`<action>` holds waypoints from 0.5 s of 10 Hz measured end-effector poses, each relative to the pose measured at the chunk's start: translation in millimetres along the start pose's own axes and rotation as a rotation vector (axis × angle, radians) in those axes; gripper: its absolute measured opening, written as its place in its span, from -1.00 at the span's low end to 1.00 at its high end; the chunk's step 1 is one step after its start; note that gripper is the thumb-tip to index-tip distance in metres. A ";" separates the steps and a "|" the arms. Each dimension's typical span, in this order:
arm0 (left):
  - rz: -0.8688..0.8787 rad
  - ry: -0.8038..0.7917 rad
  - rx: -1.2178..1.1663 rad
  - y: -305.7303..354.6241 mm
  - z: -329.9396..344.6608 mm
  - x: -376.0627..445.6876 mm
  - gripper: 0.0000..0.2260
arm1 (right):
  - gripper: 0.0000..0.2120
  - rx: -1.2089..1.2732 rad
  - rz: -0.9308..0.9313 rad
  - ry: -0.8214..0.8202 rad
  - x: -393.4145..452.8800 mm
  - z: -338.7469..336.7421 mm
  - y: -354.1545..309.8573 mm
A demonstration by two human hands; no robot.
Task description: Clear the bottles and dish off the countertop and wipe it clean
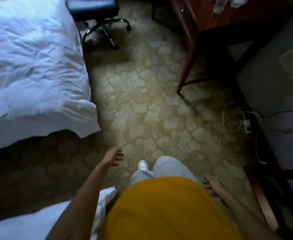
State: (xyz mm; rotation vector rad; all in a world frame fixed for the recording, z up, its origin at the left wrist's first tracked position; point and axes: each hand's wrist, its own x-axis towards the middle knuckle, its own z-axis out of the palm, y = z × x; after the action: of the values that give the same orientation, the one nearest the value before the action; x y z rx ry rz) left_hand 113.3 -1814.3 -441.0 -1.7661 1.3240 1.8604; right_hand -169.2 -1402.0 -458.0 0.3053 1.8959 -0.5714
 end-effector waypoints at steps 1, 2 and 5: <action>0.121 -0.051 0.063 119.4 -20.9 38.6 -0.62 | -0.59 0.041 0.075 0.020 14.2 -10.1 -32.2; 0.181 -0.049 0.113 199.8 -29.6 69.7 -0.62 | -0.61 0.062 0.122 -0.027 42.8 -12.5 -83.2; -0.146 0.004 -0.204 254.2 -37.8 135.0 -0.73 | -0.81 0.012 -0.185 -0.098 149.8 -28.1 -419.5</action>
State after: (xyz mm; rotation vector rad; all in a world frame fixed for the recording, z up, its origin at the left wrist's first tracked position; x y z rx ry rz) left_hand -74.6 -2035.5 -447.0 -1.9090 1.0055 1.9694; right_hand -444.0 -1752.7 -484.7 0.1074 1.8378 -0.7091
